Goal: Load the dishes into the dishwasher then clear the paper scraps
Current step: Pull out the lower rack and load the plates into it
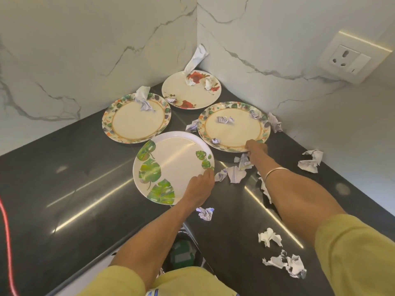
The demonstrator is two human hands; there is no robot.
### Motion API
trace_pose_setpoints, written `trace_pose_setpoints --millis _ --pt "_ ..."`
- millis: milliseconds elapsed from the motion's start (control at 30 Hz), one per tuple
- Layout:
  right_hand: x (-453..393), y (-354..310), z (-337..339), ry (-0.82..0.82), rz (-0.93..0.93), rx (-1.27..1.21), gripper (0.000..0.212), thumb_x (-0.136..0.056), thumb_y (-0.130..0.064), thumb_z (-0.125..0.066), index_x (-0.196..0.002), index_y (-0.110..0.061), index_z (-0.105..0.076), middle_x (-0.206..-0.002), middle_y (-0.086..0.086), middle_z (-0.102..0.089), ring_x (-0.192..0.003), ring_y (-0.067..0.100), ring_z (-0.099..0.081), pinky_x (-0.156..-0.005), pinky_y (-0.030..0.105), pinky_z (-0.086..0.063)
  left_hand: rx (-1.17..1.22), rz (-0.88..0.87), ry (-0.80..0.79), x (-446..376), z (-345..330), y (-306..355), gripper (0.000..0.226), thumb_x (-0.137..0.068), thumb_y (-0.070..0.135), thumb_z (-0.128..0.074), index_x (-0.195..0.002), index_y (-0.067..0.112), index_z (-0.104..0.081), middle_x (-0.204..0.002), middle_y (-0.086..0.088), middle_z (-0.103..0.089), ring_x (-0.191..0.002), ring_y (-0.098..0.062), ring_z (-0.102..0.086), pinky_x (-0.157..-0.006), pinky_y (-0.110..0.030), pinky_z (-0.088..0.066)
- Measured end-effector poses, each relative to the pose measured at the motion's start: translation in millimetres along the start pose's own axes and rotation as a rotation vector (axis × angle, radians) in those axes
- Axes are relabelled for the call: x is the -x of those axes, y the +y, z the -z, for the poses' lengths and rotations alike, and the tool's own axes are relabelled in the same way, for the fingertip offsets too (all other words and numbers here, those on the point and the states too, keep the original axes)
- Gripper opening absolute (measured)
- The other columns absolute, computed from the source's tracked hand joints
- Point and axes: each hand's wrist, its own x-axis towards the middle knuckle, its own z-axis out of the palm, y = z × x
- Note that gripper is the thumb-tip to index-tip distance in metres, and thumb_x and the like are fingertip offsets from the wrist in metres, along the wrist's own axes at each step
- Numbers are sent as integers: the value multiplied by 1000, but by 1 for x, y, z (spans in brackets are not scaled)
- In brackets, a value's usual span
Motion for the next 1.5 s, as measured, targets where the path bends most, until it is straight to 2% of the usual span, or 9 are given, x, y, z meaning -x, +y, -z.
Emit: trace_pose_setpoints --millis 167,267,400,500,600,667,833,1033,1500 --pt "22 -17 10 -10 26 -50 33 -90 -14 -55 -122 -6 -56 -83 6 -51 -60 13 -45 -61 25 -46 -33 0 61 -9 33 -4 31 -59 16 -91 -80 11 -69 -58 -1 -58 -33 -16 -53 -33 -20 -39" --pt "32 -25 11 -95 70 -133 43 -99 -11 -46 -142 -6 -45 -114 10 -58 -94 18 -58 -87 29 -53 6 -9 103 -20 53 -11 35 -55 19 -95 -77 8 -71 -56 -5 -60 -34 -18 -55 -34 -20 -45" --pt "52 -33 14 -128 110 -339 44 -95 -15 -63 -137 -10 -50 -126 9 -62 -103 24 -65 -51 24 -58 46 21 47 -28 69 -20 33 -100 13 -54 -131 2 -53 -114 -15 -67 -89 -27 -71 -81 -30 -58" --pt "60 -42 17 -193 118 -362 51 -91 0 -64 -139 -10 -47 -128 12 -61 -94 29 -67 -50 32 -59 105 27 69 -32 82 -26 37 -105 15 -42 -141 4 -43 -128 -15 -61 -106 -30 -65 -92 -34 -52" --pt "76 -53 25 -139 120 -403 54 -95 3 -56 -143 -14 -40 -124 12 -61 -87 31 -67 -57 44 -61 218 119 51 -36 90 -34 38 -103 34 -45 -122 3 -58 -112 -21 -66 -89 -33 -64 -76 -37 -51" --pt "82 -59 31 -63 149 -363 56 -95 3 -55 -144 -12 -34 -125 12 -56 -99 36 -65 -59 50 -61 263 152 96 -39 101 -41 39 -76 32 -84 -98 4 -70 -83 -17 -71 -63 -27 -67 -55 -33 -55" --pt "92 -66 41 141 389 19 46 -91 -2 -53 -136 -7 -47 -133 15 -56 -110 45 -60 -67 58 -59 39 19 42 -49 122 -62 41 -105 9 -38 -146 5 -37 -141 -15 -51 -127 -33 -53 -105 -40 -42" --pt "149 -67 52 333 620 358 41 -91 -4 -54 -131 1 -51 -131 22 -56 -120 41 -54 -96 45 -47 234 24 315 -65 173 -83 26 -96 5 -44 -119 6 -55 -104 -14 -68 -97 -35 -67 -77 -41 -50" --pt "246 -30 77 659 750 396 38 -95 -3 -54 -133 -6 -50 -124 19 -62 -110 39 -61 -89 48 -53 956 -63 690 -51 202 -72 28 -106 19 -39 -103 3 -61 -77 -15 -68 -67 -31 -64 -62 -36 -48"
